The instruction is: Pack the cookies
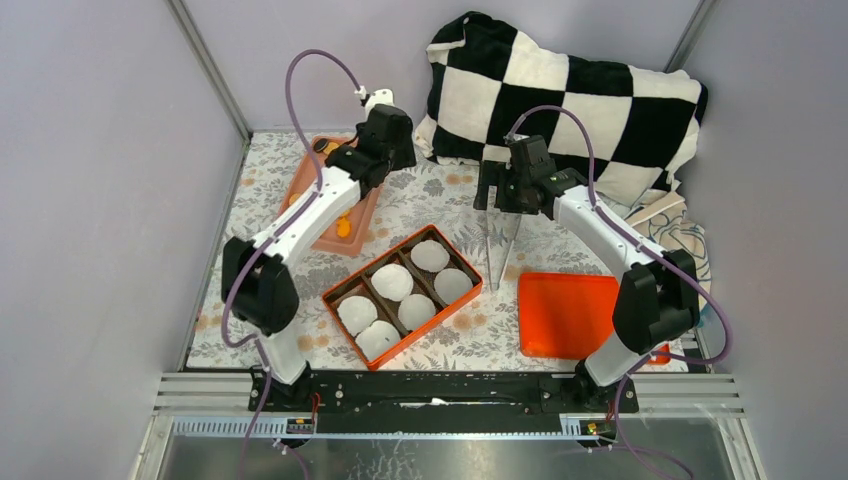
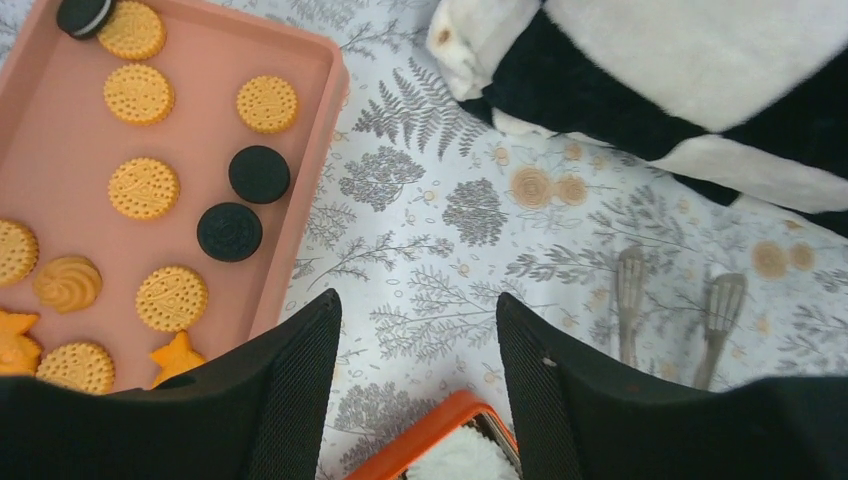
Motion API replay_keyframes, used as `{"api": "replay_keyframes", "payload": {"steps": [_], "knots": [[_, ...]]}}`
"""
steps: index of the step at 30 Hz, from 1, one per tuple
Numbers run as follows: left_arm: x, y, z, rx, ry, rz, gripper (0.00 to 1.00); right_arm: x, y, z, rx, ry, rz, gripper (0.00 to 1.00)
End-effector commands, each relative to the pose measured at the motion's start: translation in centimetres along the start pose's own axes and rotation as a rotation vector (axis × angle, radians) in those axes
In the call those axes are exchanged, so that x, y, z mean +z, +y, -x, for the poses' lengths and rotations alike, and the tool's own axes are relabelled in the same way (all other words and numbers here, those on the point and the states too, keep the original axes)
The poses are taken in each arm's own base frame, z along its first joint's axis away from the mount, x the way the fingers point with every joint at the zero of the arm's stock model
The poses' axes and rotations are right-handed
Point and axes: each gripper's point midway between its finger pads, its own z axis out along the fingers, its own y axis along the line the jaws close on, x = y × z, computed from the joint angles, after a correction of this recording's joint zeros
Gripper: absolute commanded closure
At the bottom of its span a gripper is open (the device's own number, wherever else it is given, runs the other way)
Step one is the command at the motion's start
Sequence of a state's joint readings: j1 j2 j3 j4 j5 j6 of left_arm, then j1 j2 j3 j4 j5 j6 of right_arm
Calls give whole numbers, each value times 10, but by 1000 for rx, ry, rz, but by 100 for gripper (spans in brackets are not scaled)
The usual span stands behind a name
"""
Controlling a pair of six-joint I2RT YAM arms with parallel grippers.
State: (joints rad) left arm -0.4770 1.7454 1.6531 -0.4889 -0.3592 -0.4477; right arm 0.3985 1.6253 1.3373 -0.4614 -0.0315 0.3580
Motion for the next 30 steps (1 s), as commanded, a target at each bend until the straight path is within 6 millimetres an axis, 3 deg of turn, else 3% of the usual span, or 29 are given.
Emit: {"api": "replay_keyframes", "payload": {"steps": [1, 8, 11, 20, 30], "knots": [[35, 27, -21, -40, 99, 84, 37, -12, 25, 18, -46, -69, 123, 0], [105, 99, -67, -162, 271, 224, 41, -24, 28, 19, -64, -88, 149, 0], [130, 116, -82, -174, 310, 261, 44, -27, 28, 15, -64, -86, 153, 0], [167, 110, -121, -175, 398, 225, 46, -27, 23, 5, -57, -77, 147, 0], [158, 68, -177, -114, 504, 160, 46, -24, 24, 6, -55, -68, 149, 0]]}}
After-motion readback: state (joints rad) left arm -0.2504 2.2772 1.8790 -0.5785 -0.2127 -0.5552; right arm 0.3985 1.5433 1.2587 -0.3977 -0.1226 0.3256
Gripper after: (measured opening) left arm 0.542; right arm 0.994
